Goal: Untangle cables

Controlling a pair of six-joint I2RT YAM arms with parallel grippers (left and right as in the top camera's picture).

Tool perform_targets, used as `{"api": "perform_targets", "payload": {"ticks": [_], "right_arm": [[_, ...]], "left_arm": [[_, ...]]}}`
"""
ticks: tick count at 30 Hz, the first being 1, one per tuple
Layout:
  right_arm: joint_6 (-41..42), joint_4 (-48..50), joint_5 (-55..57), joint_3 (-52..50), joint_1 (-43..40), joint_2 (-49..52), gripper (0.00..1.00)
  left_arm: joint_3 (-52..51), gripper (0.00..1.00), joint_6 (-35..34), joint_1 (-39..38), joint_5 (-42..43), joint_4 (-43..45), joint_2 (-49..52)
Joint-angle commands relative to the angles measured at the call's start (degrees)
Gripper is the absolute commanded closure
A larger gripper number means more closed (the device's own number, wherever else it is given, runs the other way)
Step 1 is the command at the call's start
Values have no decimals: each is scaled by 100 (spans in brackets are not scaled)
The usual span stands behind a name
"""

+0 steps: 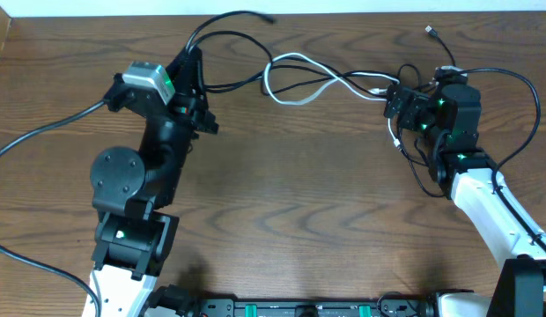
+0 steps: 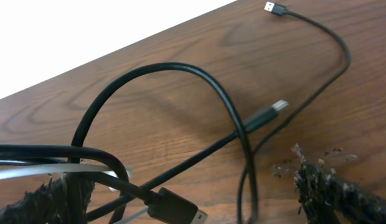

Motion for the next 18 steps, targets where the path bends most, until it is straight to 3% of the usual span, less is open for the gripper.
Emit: {"api": "perform_targets", "payload": {"ticks": [1, 6, 10, 14, 18], "right_arm": [[-33, -4, -81, -46, -55, 42, 1], [-35, -4, -581, -46, -55, 39, 1], [-44, -2, -1641, -46, -55, 39, 4], [-715, 44, -3169, -46, -55, 39, 1], [-1080, 39, -4000, -46, -55, 39, 1]], "left_arm": [[208, 92, 13, 170, -291, -66, -55], [208, 92, 11, 221, -286, -166, -46], [208, 93, 11, 221, -282, -304, -11], [208, 92, 11, 221, -286, -367, 39], [208, 93, 11, 221, -286, -363, 90]]}}
